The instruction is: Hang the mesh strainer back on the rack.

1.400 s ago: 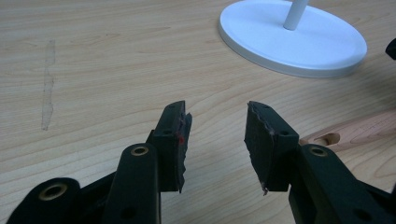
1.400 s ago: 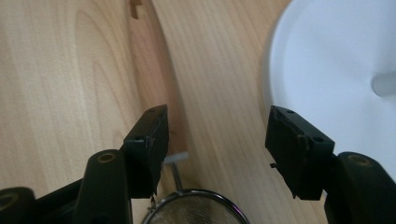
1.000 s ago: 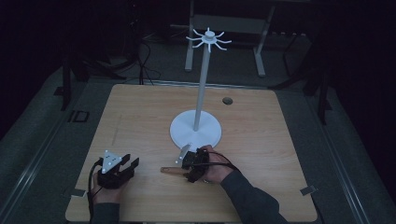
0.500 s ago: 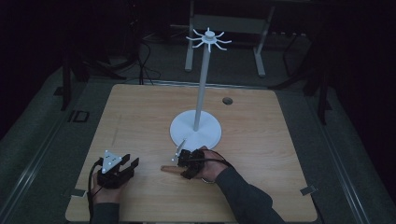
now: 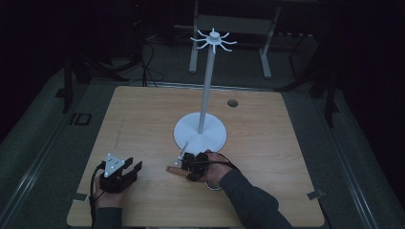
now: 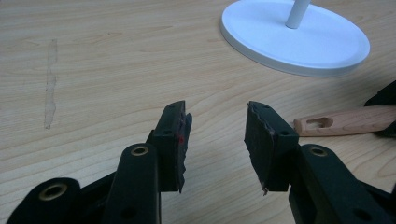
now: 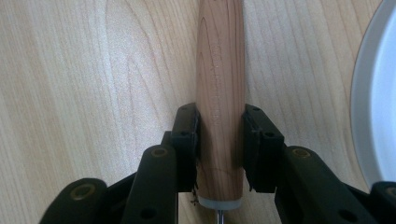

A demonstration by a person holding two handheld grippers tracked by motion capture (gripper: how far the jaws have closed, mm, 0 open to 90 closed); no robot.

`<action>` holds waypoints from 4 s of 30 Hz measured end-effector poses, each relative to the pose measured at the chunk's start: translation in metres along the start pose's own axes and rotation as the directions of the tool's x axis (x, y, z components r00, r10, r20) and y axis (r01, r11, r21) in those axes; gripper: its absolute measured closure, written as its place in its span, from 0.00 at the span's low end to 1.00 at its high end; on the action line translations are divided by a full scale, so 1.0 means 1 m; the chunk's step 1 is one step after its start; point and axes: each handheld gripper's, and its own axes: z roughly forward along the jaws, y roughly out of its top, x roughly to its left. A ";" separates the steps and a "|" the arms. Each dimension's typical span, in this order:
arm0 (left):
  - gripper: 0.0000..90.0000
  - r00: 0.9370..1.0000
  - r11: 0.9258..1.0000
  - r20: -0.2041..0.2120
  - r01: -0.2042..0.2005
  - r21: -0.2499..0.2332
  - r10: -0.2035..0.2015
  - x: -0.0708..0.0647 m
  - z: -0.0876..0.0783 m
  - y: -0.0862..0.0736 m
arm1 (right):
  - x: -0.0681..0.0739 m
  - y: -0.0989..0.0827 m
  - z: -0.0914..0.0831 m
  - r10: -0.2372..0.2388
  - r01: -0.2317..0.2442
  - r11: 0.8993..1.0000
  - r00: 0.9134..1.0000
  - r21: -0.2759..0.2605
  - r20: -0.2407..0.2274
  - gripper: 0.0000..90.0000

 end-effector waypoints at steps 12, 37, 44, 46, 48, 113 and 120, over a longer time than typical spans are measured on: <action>0.65 1.000 1.000 -0.001 0.000 -0.001 0.000 0.000 0.000 0.000 | 0.003 -0.008 -0.011 0.023 -0.019 0.995 0.999 -0.098 0.041 0.77; 0.65 1.000 1.000 -0.007 0.000 -0.002 0.000 0.000 0.000 0.000 | -0.020 -0.040 -0.052 0.180 -0.139 0.933 0.979 -0.333 0.096 0.76; 0.65 1.000 1.000 -0.009 0.000 -0.003 0.000 0.000 0.000 0.000 | -0.024 -0.047 -0.063 0.224 -0.166 0.908 0.968 -0.386 0.111 0.76; 0.65 1.000 1.000 -0.010 0.002 -0.004 -0.002 0.000 0.000 0.000 | -0.025 -0.049 -0.066 0.232 -0.169 0.900 0.966 -0.401 0.114 0.76; 0.65 1.000 1.000 -0.012 0.002 -0.004 -0.002 0.000 0.000 0.000 | -0.027 -0.051 -0.070 0.250 -0.181 0.889 0.962 -0.421 0.113 0.76; 0.65 1.000 1.000 -0.025 0.012 -0.016 -0.012 0.001 -0.001 0.000 | -0.057 -0.084 -0.148 0.467 -0.251 0.678 0.873 -0.691 0.140 0.76; 0.65 1.000 1.000 -0.025 0.011 -0.015 -0.011 0.001 -0.001 0.000 | -0.059 -0.086 -0.154 0.485 -0.255 0.652 0.864 -0.714 0.134 0.76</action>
